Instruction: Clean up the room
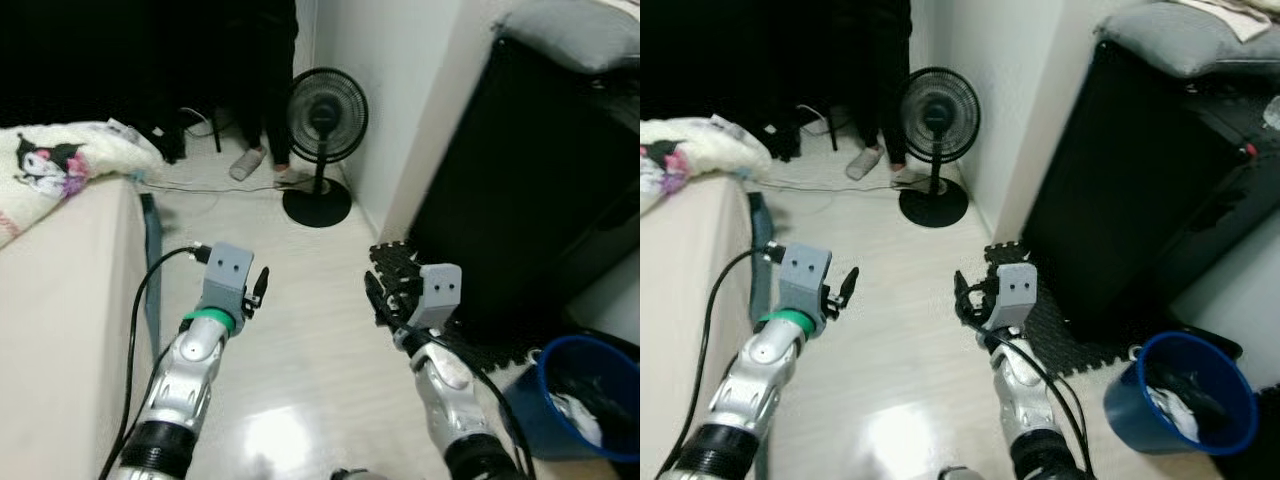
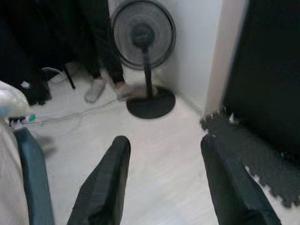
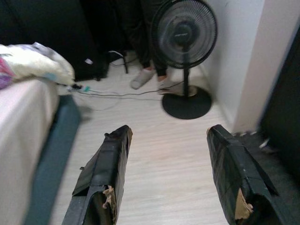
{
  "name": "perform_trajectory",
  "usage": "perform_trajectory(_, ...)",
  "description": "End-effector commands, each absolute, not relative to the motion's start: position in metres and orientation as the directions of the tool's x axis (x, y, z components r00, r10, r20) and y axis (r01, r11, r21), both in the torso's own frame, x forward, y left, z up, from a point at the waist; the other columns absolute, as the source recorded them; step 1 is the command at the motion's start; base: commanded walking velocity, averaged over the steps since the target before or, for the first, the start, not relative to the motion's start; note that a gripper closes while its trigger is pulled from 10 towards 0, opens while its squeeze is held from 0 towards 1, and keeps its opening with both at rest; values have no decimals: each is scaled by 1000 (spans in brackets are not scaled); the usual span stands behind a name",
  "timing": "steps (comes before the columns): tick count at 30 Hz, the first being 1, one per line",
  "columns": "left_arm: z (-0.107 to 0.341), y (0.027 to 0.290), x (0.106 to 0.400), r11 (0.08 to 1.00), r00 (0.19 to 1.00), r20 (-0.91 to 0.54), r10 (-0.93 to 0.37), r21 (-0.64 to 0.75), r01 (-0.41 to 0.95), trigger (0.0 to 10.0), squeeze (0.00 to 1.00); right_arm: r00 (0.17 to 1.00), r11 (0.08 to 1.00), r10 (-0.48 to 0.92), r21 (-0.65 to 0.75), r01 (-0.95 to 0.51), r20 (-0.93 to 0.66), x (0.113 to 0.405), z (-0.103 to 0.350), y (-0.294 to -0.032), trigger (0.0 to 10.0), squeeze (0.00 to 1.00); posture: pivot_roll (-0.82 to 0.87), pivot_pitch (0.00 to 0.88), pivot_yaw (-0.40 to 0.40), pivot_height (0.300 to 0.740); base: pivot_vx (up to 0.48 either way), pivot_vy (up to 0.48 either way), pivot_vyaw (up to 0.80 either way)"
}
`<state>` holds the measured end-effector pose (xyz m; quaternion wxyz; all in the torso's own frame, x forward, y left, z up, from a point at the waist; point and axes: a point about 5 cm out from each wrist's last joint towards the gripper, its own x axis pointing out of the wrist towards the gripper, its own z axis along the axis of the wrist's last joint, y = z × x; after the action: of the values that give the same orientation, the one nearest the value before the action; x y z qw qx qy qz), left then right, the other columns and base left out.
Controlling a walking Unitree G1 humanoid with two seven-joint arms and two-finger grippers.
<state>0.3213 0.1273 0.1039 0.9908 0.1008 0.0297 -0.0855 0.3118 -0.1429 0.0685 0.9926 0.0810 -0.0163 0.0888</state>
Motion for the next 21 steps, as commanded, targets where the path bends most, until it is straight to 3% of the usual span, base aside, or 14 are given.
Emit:
perform_trajectory(1,95,139,318,967,986,-110,-127,207,147,10000,75,979,965,202,165,-204,33,310,65,-132,10000,0,42,34,24,740,480,0,0)
perform_trajectory(21,93,142,319,970,989,-115,-91,216,114,10000,98,981,966,192,173,-194,28,309,64,-134,10000,0,39,46,24,740,474,0,0)
